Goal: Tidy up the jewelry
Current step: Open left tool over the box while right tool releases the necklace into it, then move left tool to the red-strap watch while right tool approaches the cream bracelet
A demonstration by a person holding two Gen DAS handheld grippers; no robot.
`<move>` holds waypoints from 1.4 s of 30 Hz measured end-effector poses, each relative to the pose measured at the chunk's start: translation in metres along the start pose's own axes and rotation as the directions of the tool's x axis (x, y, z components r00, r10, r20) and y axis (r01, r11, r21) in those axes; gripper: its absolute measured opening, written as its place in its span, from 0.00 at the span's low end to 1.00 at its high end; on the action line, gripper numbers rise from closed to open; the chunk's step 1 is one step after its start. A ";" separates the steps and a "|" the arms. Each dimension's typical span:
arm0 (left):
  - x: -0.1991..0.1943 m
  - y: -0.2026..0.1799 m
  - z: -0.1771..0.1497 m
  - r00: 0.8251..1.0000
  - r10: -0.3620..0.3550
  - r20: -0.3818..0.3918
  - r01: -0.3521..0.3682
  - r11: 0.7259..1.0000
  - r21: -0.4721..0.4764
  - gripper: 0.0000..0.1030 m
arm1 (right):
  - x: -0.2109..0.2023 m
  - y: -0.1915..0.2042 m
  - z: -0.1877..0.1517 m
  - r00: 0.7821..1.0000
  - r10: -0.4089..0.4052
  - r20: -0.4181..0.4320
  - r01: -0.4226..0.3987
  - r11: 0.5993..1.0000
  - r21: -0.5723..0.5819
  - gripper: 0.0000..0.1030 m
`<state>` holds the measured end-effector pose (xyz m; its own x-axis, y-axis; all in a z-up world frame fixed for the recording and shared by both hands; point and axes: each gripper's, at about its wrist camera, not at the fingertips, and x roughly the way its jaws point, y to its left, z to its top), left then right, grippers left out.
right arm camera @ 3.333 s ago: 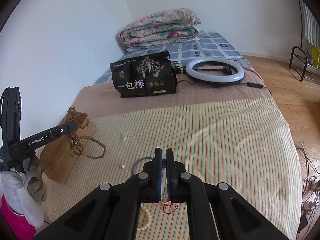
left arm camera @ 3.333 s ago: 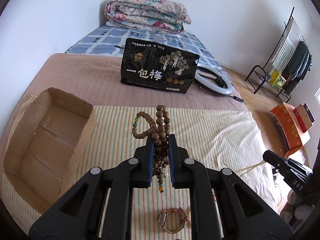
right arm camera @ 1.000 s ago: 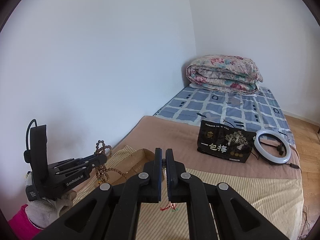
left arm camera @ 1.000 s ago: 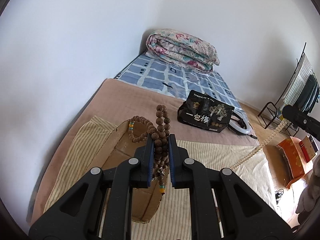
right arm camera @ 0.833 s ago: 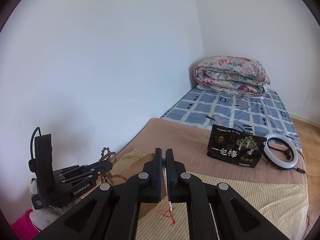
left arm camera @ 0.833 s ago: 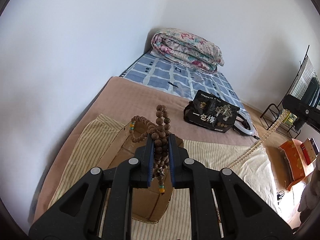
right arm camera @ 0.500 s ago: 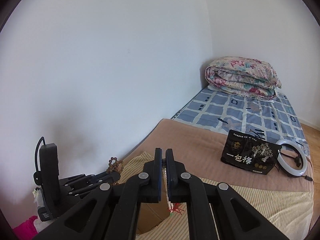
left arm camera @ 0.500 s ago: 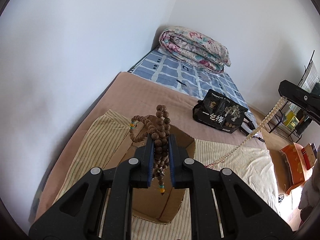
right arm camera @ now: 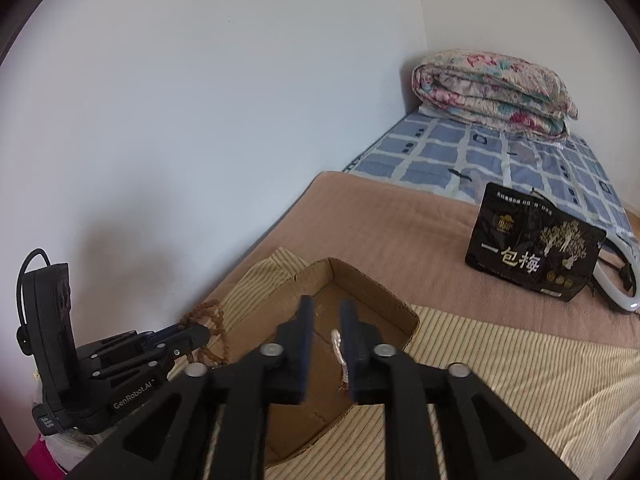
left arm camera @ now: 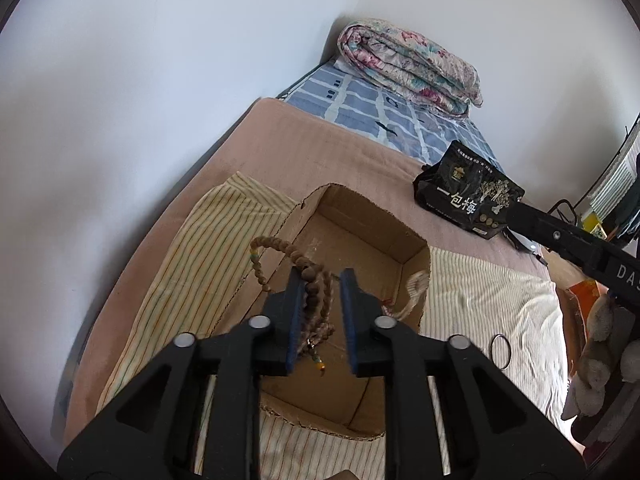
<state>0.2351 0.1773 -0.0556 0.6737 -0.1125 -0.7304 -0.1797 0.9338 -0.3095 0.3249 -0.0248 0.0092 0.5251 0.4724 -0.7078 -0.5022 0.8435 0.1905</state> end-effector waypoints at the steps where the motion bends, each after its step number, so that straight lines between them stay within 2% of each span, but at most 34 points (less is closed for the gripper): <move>1: 0.002 0.001 -0.001 1.000 0.003 -0.003 -0.003 1.000 0.000 0.49 | 0.004 -0.004 -0.004 1.000 -0.005 -0.005 0.005 1.000 0.004 0.50; 2: 0.002 0.002 -0.002 1.000 0.007 0.005 -0.007 1.000 -0.002 0.54 | 0.004 -0.006 -0.006 1.000 -0.018 -0.007 0.018 1.000 0.005 0.56; 6: 0.004 0.005 -0.006 1.000 0.025 0.006 -0.025 1.000 -0.006 0.54 | 0.008 -0.016 -0.015 0.998 -0.051 -0.022 0.051 0.999 0.016 0.63; 15: -0.003 -0.002 -0.013 0.999 0.028 0.018 -0.028 1.000 0.006 0.54 | -0.004 -0.034 -0.029 0.997 -0.071 -0.020 0.072 0.996 0.053 0.72; 27: -0.026 -0.051 -0.028 0.998 -0.031 0.046 0.026 0.995 0.098 0.54 | -0.073 -0.063 -0.049 0.989 -0.138 0.057 0.135 0.990 0.039 0.83; 36: -0.028 -0.093 -0.045 0.995 -0.097 0.008 0.095 0.982 0.162 0.54 | -0.130 -0.098 -0.081 0.975 -0.201 0.099 0.197 0.979 0.053 0.86; 42: -0.026 -0.115 -0.062 0.992 -0.124 -0.029 0.127 0.973 0.193 0.54 | -0.159 -0.130 -0.113 0.965 -0.246 0.093 0.239 0.967 0.086 0.87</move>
<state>0.1941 0.0522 -0.0385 0.6696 -0.2370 -0.7039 0.0490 0.9598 -0.2765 0.2288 -0.2381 0.0199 0.6944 0.2717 -0.6664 -0.3013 0.9507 0.0737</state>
